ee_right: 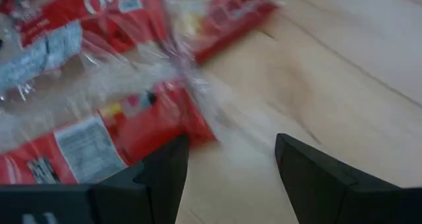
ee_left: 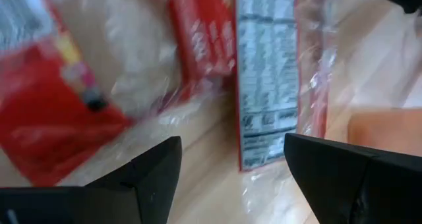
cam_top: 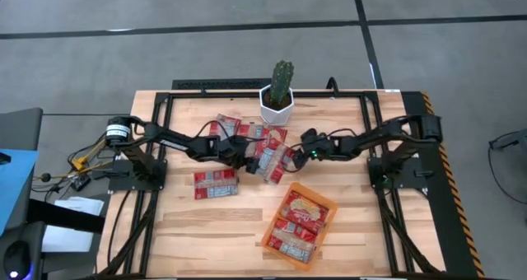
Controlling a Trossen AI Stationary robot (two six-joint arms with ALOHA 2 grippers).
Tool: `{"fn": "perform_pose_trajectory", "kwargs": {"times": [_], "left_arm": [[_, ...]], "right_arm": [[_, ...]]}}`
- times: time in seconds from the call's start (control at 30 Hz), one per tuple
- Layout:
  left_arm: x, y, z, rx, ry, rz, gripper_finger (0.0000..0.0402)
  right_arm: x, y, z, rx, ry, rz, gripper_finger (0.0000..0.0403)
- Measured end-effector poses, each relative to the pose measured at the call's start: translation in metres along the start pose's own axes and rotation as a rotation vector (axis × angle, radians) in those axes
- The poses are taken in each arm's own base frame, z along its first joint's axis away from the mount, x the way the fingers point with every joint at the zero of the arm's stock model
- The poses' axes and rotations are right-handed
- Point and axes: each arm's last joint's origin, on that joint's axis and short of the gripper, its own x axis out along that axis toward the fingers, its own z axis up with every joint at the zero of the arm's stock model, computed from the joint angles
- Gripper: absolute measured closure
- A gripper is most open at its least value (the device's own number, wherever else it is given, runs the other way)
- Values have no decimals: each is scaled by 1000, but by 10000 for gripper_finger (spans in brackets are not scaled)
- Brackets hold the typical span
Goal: Sort popcorn bags into baskets
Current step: Put the red popcorn bag into the orange container
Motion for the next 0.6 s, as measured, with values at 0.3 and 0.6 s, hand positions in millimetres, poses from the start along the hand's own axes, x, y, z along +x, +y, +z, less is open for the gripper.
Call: {"fn": "perform_pose_trajectory", "kwargs": {"times": [0.3,0.6], "left_arm": [[0,7,-5,-61,-52,-56,146],[3,11,-9,-109,-36,-72,146]], "right_arm": [[24,26,17,-74,63,94,149],[40,45,29,-150,85,167,149]]}}
